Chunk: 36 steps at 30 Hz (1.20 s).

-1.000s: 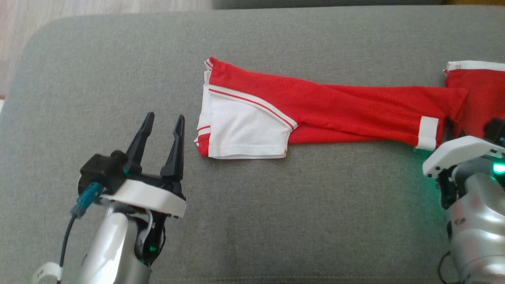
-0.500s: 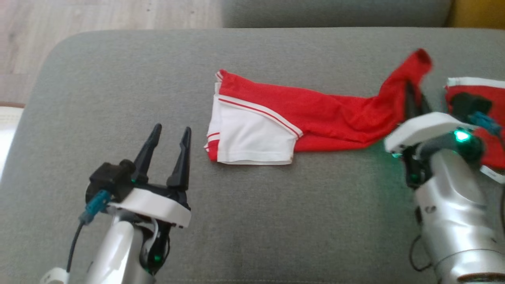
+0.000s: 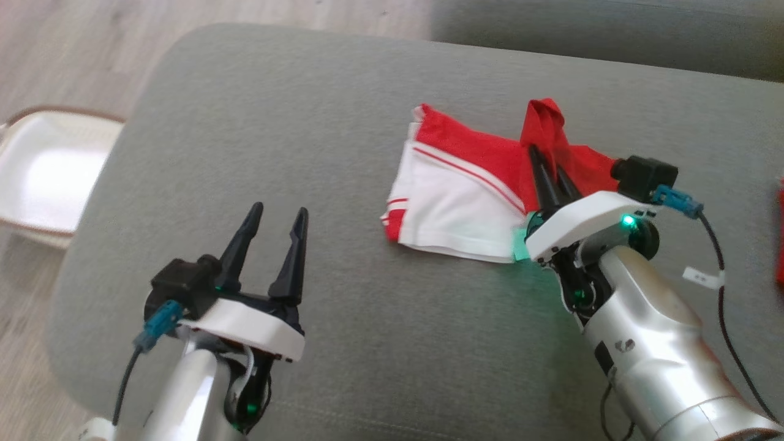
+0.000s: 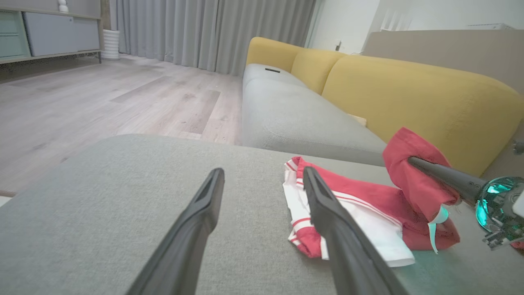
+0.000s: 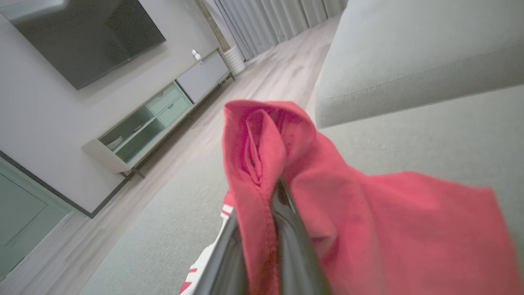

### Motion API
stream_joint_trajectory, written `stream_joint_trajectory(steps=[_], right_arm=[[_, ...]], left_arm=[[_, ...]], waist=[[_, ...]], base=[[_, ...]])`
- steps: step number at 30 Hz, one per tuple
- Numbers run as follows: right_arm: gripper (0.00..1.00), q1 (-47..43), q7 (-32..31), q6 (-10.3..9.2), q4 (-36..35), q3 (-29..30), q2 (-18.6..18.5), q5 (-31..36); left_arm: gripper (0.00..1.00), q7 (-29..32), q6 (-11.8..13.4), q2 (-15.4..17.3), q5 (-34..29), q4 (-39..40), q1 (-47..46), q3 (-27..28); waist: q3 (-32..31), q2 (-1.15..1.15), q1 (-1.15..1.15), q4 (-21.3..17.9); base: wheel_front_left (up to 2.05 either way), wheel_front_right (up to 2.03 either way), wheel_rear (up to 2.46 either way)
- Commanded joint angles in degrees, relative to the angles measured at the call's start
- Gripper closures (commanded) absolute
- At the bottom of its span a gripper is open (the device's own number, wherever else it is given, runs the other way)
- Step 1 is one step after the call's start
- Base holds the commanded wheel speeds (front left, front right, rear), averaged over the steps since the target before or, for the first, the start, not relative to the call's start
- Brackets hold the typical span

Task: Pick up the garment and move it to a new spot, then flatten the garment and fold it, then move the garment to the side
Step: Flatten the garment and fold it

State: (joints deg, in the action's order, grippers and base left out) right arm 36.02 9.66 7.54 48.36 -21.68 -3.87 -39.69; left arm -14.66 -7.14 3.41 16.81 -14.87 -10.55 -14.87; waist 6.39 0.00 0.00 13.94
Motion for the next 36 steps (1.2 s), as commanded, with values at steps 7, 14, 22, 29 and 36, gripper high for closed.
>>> stream_joint_trajectory(steps=[7, 14, 22, 29, 36], right_arm=[[1.00, 6.5, 3.7, -0.05, 5.3, -6.9, 1.0, -7.1], [1.00, 9.0, 4.9, -0.05, 11.5, -12.1, 1.0, -11.9], [0.00, 7.8, 4.2, -0.05, 12.1, -21.1, 1.0, -18.1], [0.00, 6.8, -1.4, -0.05, 5.8, -30.5, 1.0, -27.5], [0.00, 12.3, 4.2, -0.05, 7.7, -34.1, 1.0, -27.5]], left_arm=[[0.00, -0.3, -0.4, 0.1, 1.0, 1.2, -1.9, 0.2], [0.00, -0.3, -0.4, -0.2, 1.5, 0.8, -2.1, -0.7], [0.00, -0.3, -0.4, -0.4, 1.7, 0.5, -1.9, -0.7], [0.00, -0.3, -0.4, -0.5, 1.8, 0.5, -1.9, -0.6], [0.00, -0.3, -0.4, -0.5, 1.2, 2.1, -1.8, 2.7]], waist=[[2.3, 0.00, 0.00, 7.0], [3.2, 0.00, 0.00, 10.2], [3.2, 0.00, 0.00, 11.4], [3.0, 0.00, 0.00, 9.5], [2.0, 0.00, 0.00, 3.6]], base=[[0.00, 0.00, 0.00], [0.00, 0.00, 0.00], [0.00, 0.00, 0.00], [0.00, 0.00, 0.00], [0.00, 0.00, 0.00]])
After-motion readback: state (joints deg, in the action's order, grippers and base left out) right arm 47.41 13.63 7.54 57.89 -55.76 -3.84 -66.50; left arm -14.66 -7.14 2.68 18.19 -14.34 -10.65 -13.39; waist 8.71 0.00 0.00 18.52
